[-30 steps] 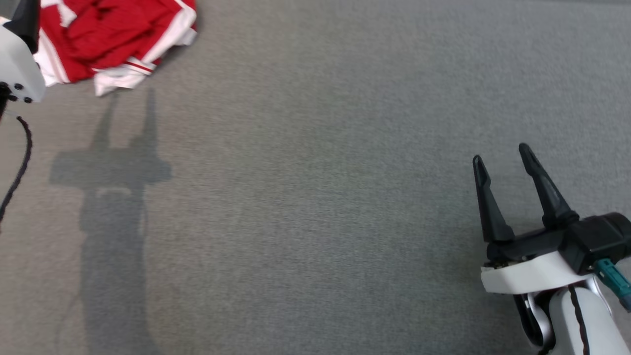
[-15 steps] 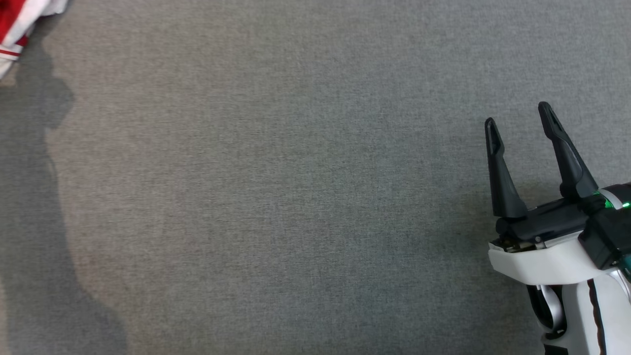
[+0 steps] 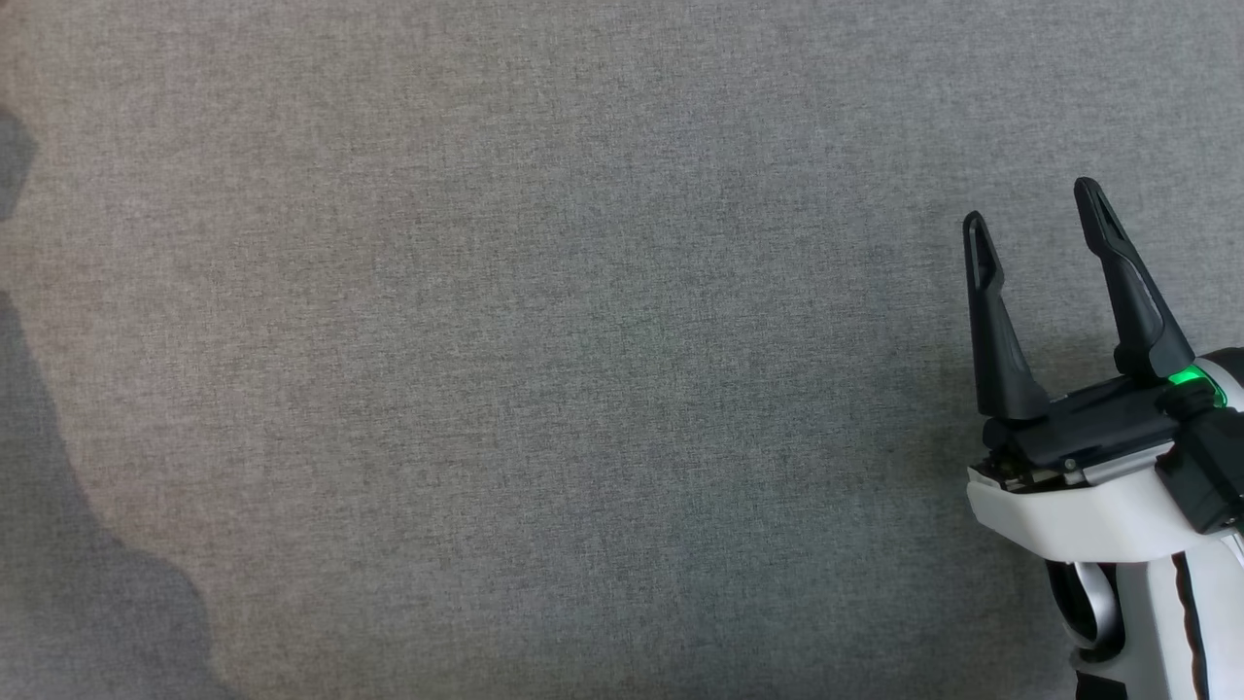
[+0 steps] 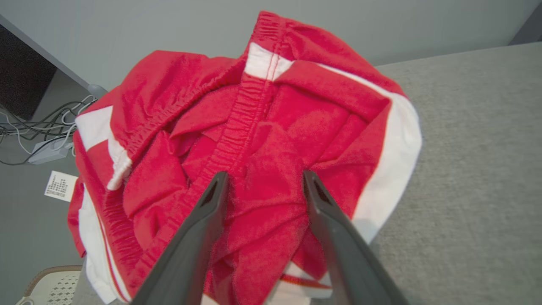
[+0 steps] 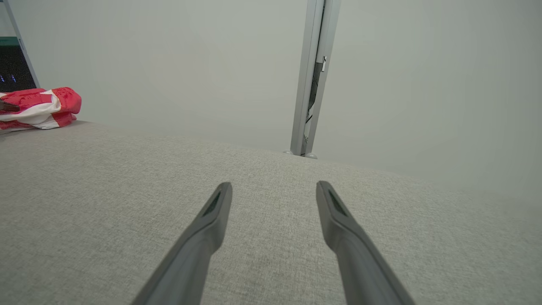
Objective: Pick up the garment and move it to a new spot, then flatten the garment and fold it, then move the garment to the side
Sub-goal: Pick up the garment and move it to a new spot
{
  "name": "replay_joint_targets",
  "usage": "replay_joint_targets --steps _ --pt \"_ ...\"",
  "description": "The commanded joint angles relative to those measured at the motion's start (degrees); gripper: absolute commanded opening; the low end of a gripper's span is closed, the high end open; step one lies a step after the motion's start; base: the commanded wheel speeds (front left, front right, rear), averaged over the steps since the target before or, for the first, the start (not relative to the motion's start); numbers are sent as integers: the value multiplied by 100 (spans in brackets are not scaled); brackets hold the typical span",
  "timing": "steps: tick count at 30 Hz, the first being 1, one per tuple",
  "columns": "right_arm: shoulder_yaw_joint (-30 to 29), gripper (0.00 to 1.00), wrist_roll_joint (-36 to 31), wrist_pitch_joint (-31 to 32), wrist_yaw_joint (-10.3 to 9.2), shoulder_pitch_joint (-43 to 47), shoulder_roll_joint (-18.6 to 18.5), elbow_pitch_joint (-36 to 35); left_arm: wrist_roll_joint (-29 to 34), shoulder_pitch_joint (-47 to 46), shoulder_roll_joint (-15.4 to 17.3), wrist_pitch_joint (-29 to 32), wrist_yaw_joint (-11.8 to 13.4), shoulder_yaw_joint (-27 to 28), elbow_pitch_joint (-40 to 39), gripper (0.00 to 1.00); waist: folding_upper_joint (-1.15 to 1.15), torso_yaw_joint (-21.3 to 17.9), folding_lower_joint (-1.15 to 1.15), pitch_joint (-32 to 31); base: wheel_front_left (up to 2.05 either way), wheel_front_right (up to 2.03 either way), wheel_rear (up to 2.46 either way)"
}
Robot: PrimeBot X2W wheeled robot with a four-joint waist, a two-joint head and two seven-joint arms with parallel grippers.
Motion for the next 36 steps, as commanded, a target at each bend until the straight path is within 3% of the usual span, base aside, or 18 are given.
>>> replay_joint_targets --steps 1,9,20,26,36 --pt "-24 100 16 -10 3 -77 -27 -13 -40 -97 15 -37 47 20 71 0 0 -13 0 7 0 0 0" --pt "-90 100 84 -10 3 -70 -28 48 -18 -127 -21 -248 132 -51 324 0 0 -14 0 -126 0 0 0" --pt "-169 100 253 -10 3 62 -29 249 160 -405 -186 -829 -100 -441 15 0 0 124 0 -1004 0 0 0" --pt "-322 100 366 -9 3 271 -30 404 125 -531 -453 -993 -196 -789 -357 0 0 162 0 -1756 0 0 0" --pt "-661 100 671 -8 3 706 -28 568 -428 -280 -1173 -846 -214 -1426 -1268 0 0 71 0 -2752 0 0 0"
